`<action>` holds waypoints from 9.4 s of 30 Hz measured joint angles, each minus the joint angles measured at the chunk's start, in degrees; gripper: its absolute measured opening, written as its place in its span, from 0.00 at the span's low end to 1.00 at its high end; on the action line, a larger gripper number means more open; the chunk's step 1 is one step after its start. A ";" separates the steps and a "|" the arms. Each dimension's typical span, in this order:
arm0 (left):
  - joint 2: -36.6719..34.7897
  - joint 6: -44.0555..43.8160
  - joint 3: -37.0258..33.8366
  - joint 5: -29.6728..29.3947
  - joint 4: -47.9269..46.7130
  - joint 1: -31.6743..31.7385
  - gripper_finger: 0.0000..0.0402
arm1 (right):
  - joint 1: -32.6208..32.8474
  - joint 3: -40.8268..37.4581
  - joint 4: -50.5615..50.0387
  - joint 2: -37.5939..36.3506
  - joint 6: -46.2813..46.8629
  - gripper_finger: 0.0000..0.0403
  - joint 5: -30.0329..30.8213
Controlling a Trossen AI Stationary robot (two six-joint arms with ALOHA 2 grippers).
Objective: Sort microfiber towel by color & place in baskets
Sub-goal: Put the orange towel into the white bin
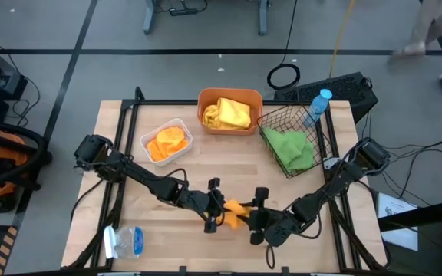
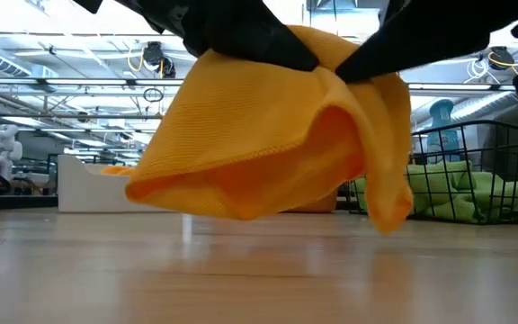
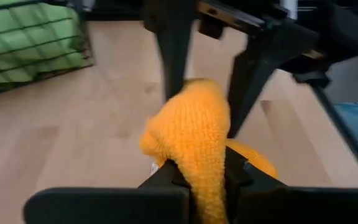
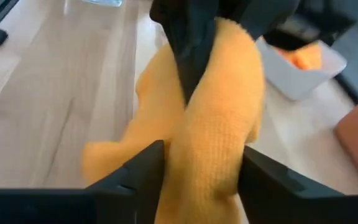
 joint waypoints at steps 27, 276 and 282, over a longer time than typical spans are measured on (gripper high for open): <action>-3.36 8.97 0.04 -18.69 -5.19 -8.38 0.45 | 2.94 -0.04 -1.77 -2.74 0.76 0.01 -8.32; -6.22 -5.65 2.56 -7.65 -14.34 0.22 0.05 | 8.03 -14.67 12.20 -12.77 6.85 0.47 0.23; -20.46 -13.27 2.56 -13.77 -44.13 5.58 0.06 | 8.03 -14.67 10.88 -14.69 0.64 0.51 0.05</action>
